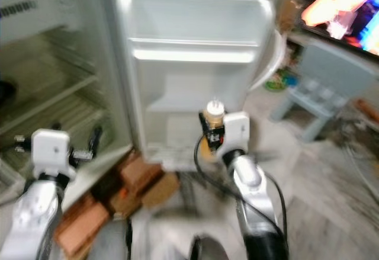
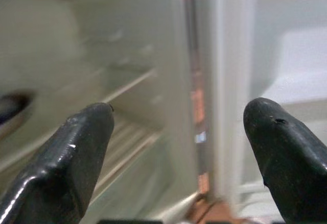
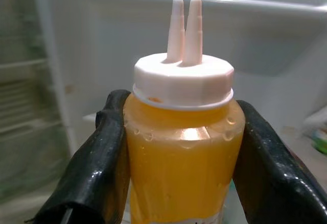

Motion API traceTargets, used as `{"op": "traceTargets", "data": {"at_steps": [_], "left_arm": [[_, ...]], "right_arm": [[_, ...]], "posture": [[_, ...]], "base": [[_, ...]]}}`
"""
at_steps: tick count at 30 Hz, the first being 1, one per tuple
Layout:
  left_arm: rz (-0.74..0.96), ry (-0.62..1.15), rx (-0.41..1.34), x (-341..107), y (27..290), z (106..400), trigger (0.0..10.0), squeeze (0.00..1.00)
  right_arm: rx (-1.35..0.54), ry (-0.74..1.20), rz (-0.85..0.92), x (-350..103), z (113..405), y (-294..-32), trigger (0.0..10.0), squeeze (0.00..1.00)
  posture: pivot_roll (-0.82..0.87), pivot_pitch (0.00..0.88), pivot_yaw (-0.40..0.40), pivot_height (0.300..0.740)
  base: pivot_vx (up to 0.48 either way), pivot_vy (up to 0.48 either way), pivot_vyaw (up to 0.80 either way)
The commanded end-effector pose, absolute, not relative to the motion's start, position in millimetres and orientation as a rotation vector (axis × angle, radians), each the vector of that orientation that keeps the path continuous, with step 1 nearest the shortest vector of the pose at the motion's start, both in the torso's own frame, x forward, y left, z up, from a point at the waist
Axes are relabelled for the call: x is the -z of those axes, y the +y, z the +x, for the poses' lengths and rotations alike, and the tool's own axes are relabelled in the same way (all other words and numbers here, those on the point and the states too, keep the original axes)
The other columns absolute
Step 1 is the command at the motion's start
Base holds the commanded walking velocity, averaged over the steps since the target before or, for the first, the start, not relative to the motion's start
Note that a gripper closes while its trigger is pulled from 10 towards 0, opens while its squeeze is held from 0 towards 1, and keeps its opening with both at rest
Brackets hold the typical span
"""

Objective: Restocking fridge

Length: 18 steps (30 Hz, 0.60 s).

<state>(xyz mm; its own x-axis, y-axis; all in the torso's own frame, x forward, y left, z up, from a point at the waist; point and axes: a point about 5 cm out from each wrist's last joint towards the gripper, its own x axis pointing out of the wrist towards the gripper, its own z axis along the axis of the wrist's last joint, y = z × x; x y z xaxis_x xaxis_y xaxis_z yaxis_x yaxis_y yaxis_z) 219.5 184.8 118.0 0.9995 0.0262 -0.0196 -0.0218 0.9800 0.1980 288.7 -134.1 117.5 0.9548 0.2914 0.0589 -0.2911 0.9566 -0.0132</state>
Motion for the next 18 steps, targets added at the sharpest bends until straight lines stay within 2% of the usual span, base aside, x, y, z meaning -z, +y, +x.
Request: {"op": "traceTargets", "data": {"at_steps": [1, 14, 18], "left_arm": [[0.205, 0.039, -0.013, -116.3, 184.1, 220.5, 10.0, 0.00], [0.213, 0.027, -0.015, -121.2, 187.4, 226.0, 10.0, 0.00], [0.215, 0.022, -0.010, -121.7, 186.6, 227.6, 10.0, 0.00]], "right_arm": [[-0.295, -0.056, 0.004, -117.1, 287.1, -134.6, 10.0, 0.00], [-0.303, -0.083, 0.010, -124.8, 294.5, -131.2, 10.0, 0.00], [-0.308, -0.089, 0.010, -125.9, 295.3, -130.4, 10.0, 0.00]], "posture": [[0.18, 0.061, -0.075, 0.610], [0.17, 0.082, -0.067, 0.610], [0.17, 0.080, -0.066, 0.610]], "base": [[0.000, 0.000, 0.00], [0.000, 0.000, 0.00], [0.285, 0.000, 0.00]]}}
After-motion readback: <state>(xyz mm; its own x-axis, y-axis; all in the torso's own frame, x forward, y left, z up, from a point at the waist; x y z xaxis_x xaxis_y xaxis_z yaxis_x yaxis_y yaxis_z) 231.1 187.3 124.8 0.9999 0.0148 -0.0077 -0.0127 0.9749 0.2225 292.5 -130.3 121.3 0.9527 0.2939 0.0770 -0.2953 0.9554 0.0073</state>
